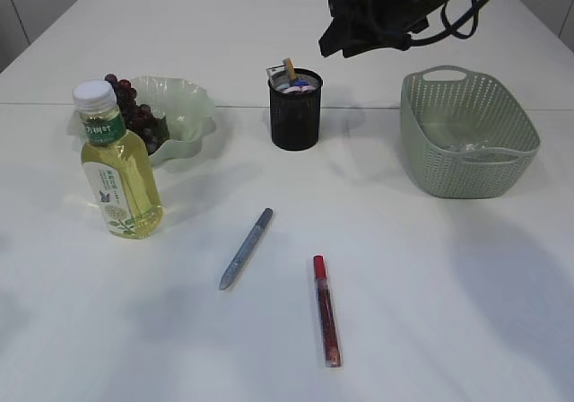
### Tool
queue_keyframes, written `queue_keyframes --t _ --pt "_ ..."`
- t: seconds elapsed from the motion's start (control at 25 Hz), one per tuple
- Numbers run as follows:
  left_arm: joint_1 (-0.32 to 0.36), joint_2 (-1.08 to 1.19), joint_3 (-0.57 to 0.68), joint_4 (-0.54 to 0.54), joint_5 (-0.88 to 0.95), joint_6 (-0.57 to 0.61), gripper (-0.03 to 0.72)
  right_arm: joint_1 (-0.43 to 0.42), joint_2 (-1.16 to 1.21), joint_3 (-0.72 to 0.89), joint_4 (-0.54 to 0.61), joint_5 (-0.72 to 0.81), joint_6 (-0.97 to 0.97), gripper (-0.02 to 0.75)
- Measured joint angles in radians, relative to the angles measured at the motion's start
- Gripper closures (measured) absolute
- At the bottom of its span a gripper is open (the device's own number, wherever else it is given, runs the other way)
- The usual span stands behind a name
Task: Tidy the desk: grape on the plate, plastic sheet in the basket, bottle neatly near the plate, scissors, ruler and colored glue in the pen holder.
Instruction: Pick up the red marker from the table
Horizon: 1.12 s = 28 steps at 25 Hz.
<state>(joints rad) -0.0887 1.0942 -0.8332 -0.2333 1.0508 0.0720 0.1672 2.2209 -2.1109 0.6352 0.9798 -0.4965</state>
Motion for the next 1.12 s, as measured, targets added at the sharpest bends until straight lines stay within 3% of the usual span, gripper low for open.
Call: queue_keyframes --t 0.16,0.36,0.84,1.12 --pt "0.000 0.000 0.000 0.000 0.000 0.000 0.380 0.045 -0.072 0.000 -0.230 0.121 0.230 0.394" --pt "0.000 0.000 0.000 -0.018 0.016 0.000 0.380 0.118 -0.126 0.016 -0.392 0.222 0.372 0.393" --pt "0.000 0.000 0.000 -0.020 0.030 0.007 0.380 0.351 -0.248 0.342 -0.551 0.255 0.597 0.394" --pt "0.000 0.000 0.000 -0.020 0.030 0.007 0.380 0.451 -0.252 0.541 -0.561 0.227 0.711 0.393"
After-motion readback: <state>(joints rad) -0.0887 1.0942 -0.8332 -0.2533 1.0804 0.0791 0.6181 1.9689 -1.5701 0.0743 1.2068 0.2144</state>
